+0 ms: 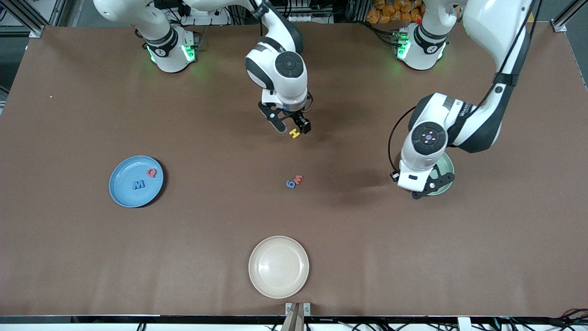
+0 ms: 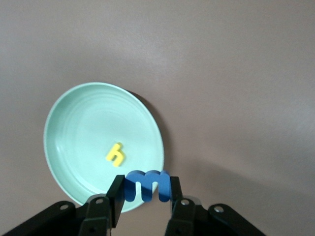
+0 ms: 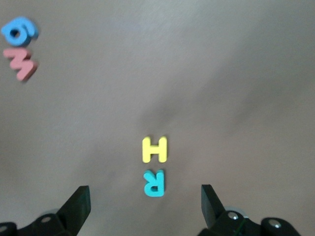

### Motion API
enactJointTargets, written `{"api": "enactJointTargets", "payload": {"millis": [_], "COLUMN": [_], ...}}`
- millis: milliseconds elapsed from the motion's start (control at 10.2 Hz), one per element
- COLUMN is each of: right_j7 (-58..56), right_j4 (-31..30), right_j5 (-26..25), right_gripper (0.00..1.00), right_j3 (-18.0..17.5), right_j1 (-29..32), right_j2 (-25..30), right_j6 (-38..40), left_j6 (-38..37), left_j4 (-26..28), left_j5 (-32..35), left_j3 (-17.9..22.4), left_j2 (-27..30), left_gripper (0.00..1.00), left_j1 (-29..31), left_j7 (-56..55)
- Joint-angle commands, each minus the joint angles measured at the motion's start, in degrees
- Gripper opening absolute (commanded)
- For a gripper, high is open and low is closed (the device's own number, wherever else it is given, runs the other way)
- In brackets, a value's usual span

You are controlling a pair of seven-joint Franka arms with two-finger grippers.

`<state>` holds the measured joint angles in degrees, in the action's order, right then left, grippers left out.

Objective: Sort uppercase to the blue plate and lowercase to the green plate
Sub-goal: 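Lower the right gripper and grasp the yellow H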

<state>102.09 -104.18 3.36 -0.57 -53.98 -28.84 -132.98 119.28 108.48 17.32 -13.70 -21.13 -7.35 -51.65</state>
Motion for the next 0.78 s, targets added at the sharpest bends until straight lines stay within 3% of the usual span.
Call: {"api": "enactJointTargets", "payload": {"millis": [0,195,683], "right_j7": [1.9,1.9,1.5], "right_j4": [-0.2,-4.1,-5.0], "right_j5": [-4.5,-6.3,-6.4], "right_gripper": [0.98,0.98,0.89], "right_j3": [0.5,0.5,0.4], "right_j1": [-2.4,-3.1,-2.5], "right_j2": [-3.0,-2.8,-4.1], "right_j6": [-4.2,-8.4,-8.8], "left_j6": [-0.5,-0.5,-0.6], "left_j4": [3.1,3.3,5.0], "left_j5": [-1.4,-4.0,-4.8], "left_j3": [-1.2,-1.1,-1.1], "left_j2": [3.5,4.2,5.0], "left_gripper": [0.0,0.0,0.0], "left_j1": [2.5,3.7,5.3], "left_j7": [8.4,15.5,19.7]}}
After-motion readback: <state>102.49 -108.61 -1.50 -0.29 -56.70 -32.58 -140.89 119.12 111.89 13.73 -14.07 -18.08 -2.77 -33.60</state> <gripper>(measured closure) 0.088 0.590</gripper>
